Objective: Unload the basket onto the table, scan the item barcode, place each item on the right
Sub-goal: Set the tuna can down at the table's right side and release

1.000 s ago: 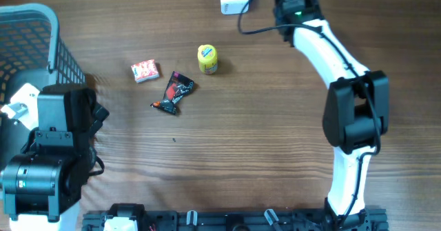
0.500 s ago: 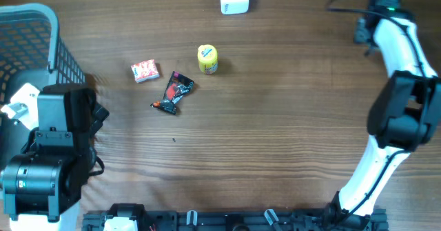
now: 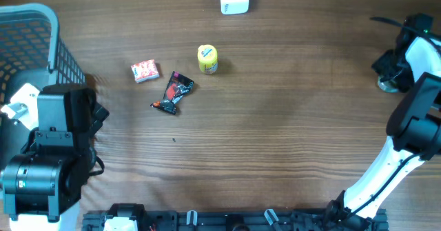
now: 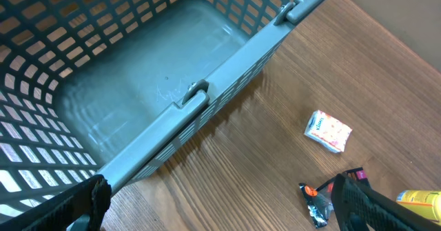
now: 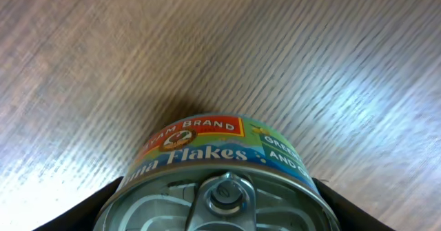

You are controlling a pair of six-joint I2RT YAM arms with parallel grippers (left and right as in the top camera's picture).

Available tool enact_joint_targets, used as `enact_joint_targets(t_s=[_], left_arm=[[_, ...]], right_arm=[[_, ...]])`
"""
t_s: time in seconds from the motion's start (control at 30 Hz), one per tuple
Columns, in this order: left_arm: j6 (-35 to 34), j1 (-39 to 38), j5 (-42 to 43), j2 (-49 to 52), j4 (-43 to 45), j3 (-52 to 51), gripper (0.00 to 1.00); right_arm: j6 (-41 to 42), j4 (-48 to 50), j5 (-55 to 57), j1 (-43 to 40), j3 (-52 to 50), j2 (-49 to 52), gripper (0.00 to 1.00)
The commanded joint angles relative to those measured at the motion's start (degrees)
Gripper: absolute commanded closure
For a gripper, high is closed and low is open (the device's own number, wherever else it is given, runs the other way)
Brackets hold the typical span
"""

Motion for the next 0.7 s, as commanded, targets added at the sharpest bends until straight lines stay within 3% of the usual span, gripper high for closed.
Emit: enact_joint_targets(t_s=[0.0, 0.03, 0.07, 0.1, 0.47, 0.67], left_arm=[[-0.3, 0.4, 0.4, -0.4, 0.0, 0.4, 0.00], [-0.3, 0.4, 0.4, -0.4, 0.0, 0.4, 0.00], [-0.3, 0.4, 0.4, -0.4, 0.0, 0.4, 0.00], [-0.3, 0.4, 0.4, -0.4, 0.0, 0.4, 0.00], [-0.2, 0.4, 0.4, -0.4, 0.0, 0.4, 0.00], [0.0, 0.4, -0.3, -0.4, 0.0, 0.4, 0.00]], right_arm=[[3.7, 1.3, -0.9, 0.1, -2.5, -2.1, 0.31], [4.2, 1.8, -1.0, 0.1, -3.1, -2.1, 0.29], [4.2, 2.3, -0.9, 0.2, -4.0, -2.1, 0.18], [4.2, 2.4, -0.9, 0.2, -4.3, -2.1, 0.01], [9.4, 0.3, 0.7, 2.7, -4.7, -2.6, 0.00], [14.6, -2.1, 4.5, 9.3, -4.7, -7.5, 0.00]])
